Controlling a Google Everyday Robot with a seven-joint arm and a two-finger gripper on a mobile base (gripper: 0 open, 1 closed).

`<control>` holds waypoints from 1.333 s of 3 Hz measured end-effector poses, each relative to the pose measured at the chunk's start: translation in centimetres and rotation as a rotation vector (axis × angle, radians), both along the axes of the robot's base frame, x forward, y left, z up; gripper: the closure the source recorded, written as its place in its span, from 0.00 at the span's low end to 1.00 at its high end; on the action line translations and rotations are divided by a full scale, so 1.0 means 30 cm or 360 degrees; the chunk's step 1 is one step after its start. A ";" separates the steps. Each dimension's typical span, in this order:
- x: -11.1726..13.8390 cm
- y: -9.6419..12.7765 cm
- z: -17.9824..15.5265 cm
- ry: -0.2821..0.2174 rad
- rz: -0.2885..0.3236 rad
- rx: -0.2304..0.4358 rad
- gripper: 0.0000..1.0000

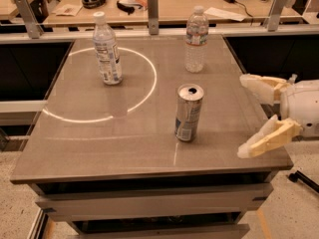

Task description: Knock redbull can over

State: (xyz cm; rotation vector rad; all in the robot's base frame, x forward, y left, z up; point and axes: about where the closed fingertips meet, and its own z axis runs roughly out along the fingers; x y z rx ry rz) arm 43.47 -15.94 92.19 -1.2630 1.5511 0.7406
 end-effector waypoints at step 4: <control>0.158 0.190 -0.176 -0.0001 0.0111 0.0241 0.00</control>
Offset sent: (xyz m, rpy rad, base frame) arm 0.0474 0.0330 -0.0540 0.1301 -0.0370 0.0051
